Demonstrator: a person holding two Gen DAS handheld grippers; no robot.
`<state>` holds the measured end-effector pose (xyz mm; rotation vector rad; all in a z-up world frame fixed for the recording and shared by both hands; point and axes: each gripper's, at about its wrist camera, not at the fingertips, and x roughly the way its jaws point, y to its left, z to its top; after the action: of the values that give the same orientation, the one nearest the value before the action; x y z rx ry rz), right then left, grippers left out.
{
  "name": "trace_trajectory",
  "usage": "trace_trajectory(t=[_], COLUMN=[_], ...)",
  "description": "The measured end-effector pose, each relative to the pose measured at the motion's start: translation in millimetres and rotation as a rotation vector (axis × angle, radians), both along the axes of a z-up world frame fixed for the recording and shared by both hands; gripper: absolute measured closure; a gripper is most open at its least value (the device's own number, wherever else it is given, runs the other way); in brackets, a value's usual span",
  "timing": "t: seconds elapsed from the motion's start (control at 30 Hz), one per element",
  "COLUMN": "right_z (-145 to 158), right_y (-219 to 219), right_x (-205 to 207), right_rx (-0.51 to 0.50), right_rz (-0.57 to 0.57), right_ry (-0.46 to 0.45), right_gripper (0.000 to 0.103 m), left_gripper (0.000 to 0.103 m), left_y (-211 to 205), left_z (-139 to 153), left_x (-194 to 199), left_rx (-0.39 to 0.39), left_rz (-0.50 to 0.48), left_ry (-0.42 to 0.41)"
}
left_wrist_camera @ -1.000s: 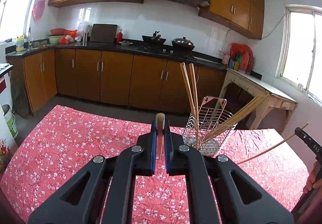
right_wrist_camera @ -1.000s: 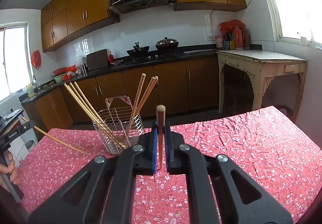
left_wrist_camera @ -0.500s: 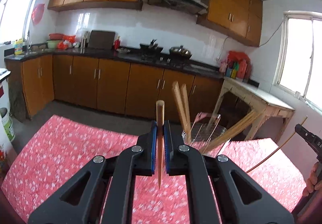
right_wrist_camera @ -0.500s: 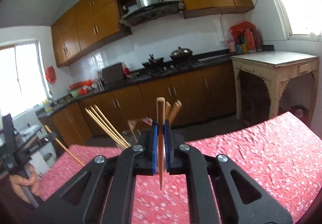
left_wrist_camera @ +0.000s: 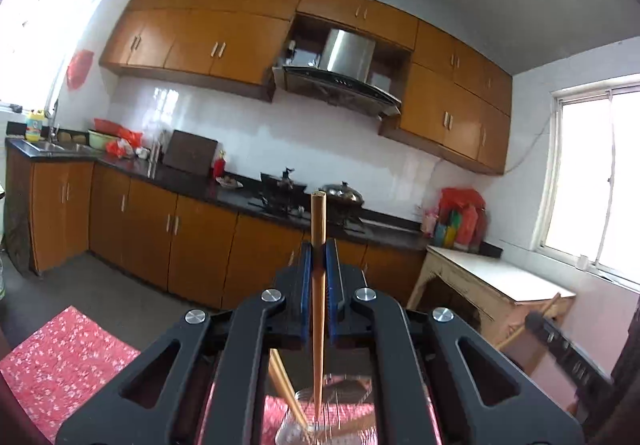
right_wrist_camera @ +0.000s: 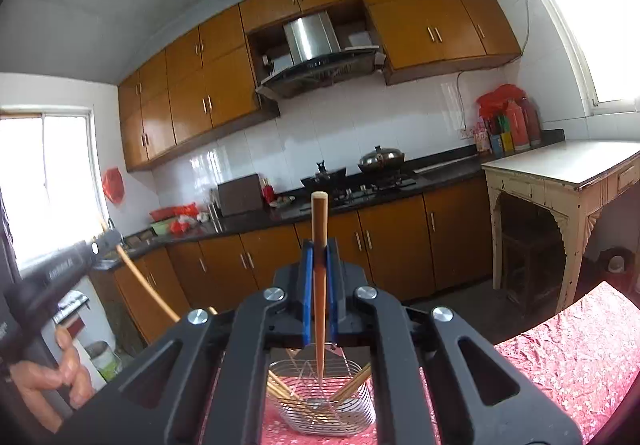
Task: Organize utensils
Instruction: 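Open the left tool into the wire holder while the right tool releases its chopstick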
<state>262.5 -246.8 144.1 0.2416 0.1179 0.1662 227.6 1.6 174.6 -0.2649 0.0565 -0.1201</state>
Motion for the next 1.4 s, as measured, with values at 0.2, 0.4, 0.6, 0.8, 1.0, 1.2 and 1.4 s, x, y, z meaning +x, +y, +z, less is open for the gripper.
trace_trajectory(t=[0.2,0.4,0.6,0.8,1.0,1.2,1.4], right_z=[-20,-39,-53,-66,-70,-59,-57], right_y=[2,1,6,16,8,7,9], right_x=[31,48,59,69,69,41,1], right_rx=[0.001,0.026,0.041,0.021,0.024,-0.023,-0.084], right_rz=[0.020,0.050,0.072,0.070,0.013,-0.039,-0.080], right_ry=[0.060,0.112,0.149,0.207,0.225,0.161,0.113], right_gripper=[0.095,0.095,0.095,0.094,0.073,0.059,0.043], left_gripper=[0.097,0.096,0.096,0.096,0.086,0.060,0.051], left_y=[-16,-16,-15,-16,-7,7,28], left_z=[-29,-48,-55,-68,-73,-60,-55], left_x=[29,44,49,60,61,42,12], left_rx=[0.014,0.010,0.017,0.023,0.016,0.013,0.031], left_rz=[0.001,-0.009,-0.020,-0.027,-0.025,0.000,0.021], left_ry=[0.045,0.095,0.125,0.197,0.252,0.213,0.185])
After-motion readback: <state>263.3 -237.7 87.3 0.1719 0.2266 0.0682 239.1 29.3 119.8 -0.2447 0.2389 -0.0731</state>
